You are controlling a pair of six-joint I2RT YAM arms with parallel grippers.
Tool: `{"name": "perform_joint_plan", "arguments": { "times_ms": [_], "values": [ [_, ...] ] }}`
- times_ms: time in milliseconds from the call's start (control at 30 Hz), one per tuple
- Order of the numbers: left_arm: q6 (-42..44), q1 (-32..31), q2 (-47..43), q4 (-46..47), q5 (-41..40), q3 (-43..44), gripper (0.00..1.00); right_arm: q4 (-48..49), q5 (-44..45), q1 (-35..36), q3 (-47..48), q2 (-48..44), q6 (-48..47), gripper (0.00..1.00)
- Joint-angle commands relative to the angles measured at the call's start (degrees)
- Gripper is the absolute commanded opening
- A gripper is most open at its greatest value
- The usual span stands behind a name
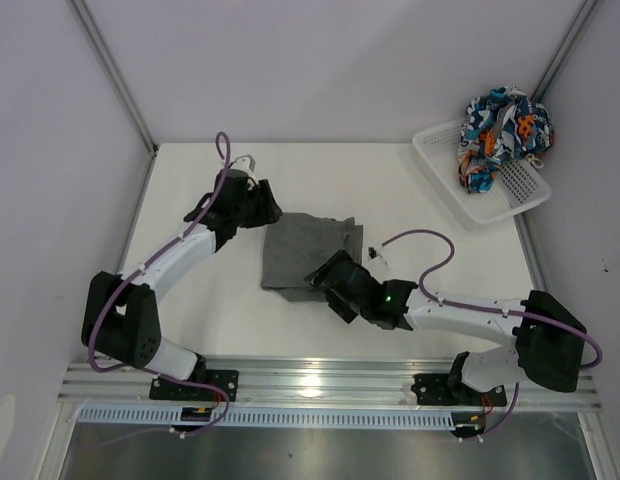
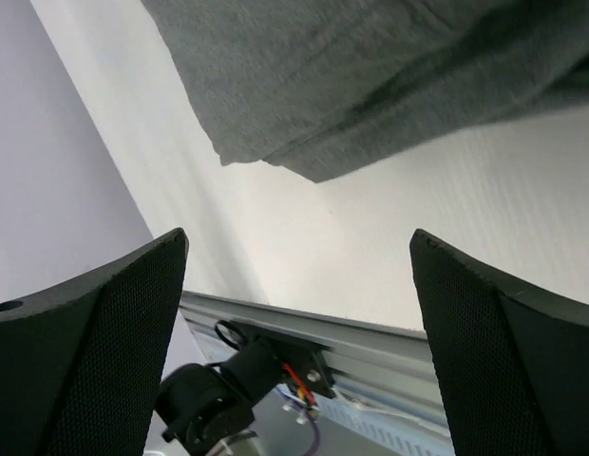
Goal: Fold and stack the shorts
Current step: Neatly place the folded shorts to the corner
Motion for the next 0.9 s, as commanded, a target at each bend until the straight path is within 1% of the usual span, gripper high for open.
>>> {"name": "perform_joint_plan", "arguments": {
  "times_ms": [0, 133, 200, 267, 333, 567, 667, 733, 767, 833, 867],
  "values": [
    [-0.31, 1.94, -2.64, -0.62, 0.44, 2.42, 0.60, -1.31, 12.86, 4.11, -1.07, 0.16, 18.92, 0.99],
    [-0.66, 3.35, -4.92, -1.85, -0.79, 1.80, 0.61, -0.07, 13.48, 4.99, -1.60, 3.49, 27.09, 0.98],
    [-1.01, 4.05, -5.71, -1.94, -0.70, 1.54, 0.61, 3.52, 12.87, 5.17, -2.74, 4.72, 30.95, 0.98],
    [-1.19, 4.40, -6.77, -1.85, -0.88, 0.92, 0.61, 6.95, 12.16, 5.17, -3.71, 6.74, 32.64, 0.98],
    [-1.36, 4.67, -7.47, -1.86, -1.23, 0.40, 0.61, 7.84, 12.33, 5.08, -3.28, 9.46, 34.75, 0.99],
    [-1.54, 5.37, -9.23, -1.06, -1.76, -1.27, 0.62, 14.60, 9.26, 1.31, -3.01, 17.11, 37.13, 0.99],
    [-1.28, 5.55, -9.50, -1.15, -1.84, -1.36, 0.62, 18.73, 9.96, -0.28, -3.01, 19.57, 36.16, 0.99],
    [-1.19, 5.64, -9.76, -0.89, -1.85, -1.63, 0.62, 20.66, 8.74, -1.94, -2.75, 20.72, 34.76, 0.99],
    [-1.27, 5.64, -9.85, -0.71, -1.85, -1.89, 0.62, 21.02, 7.69, -3.43, -2.49, 21.16, 33.54, 0.98],
    [-1.36, 5.64, -9.85, -0.45, -1.67, -2.15, 0.63, 22.77, 6.72, -4.32, -1.96, 22.57, 32.74, 0.90],
    [-1.28, 5.64, -9.76, -0.45, -1.76, -2.07, 0.63, 22.26, 6.54, -4.85, -1.43, 22.92, 32.38, 0.74]
  ]
}}
